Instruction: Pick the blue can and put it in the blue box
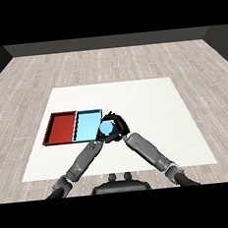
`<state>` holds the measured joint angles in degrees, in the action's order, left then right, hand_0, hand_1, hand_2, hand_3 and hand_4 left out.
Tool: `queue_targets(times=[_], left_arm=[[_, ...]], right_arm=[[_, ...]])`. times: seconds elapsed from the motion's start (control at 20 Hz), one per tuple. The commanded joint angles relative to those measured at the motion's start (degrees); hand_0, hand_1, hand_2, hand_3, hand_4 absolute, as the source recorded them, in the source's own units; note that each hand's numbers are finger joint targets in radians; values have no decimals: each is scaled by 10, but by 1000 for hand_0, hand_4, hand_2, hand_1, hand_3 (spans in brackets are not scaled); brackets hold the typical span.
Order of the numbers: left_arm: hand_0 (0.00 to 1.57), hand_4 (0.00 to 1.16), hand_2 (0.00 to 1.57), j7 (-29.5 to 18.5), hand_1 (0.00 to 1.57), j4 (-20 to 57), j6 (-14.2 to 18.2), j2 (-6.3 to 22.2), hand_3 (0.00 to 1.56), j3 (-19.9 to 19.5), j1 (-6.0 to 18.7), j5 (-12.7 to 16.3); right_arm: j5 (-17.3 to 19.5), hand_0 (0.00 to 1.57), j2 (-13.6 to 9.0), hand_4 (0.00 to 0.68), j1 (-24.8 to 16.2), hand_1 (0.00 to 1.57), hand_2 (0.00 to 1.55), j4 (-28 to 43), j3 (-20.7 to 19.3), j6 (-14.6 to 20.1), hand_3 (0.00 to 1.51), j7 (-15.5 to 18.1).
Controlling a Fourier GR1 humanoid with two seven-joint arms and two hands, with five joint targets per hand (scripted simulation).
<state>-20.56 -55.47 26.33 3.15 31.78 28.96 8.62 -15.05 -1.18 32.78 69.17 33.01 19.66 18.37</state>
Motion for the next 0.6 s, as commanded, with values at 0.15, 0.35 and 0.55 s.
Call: queue_targets(times=[0.15, 0.35, 0.55], left_arm=[[454, 718, 646, -43, 454, -4, 37, -30, 348, -10, -12, 69], [812, 689, 853, -14, 812, 4, 66, -30, 715, 8, 9, 61], [575, 663, 710, -43, 575, -4, 37, -30, 505, -18, -7, 45]], right_arm=[[-31, 1455, 11, 598, 7, 1455, 1453, -1, 32, 10, 1396, 18], [-25, 1443, 8, 602, 14, 1443, 1453, 15, -9, -22, 1393, -16], [-26, 1438, 11, 591, 5, 1438, 1453, 35, 10, 7, 1393, -16]])
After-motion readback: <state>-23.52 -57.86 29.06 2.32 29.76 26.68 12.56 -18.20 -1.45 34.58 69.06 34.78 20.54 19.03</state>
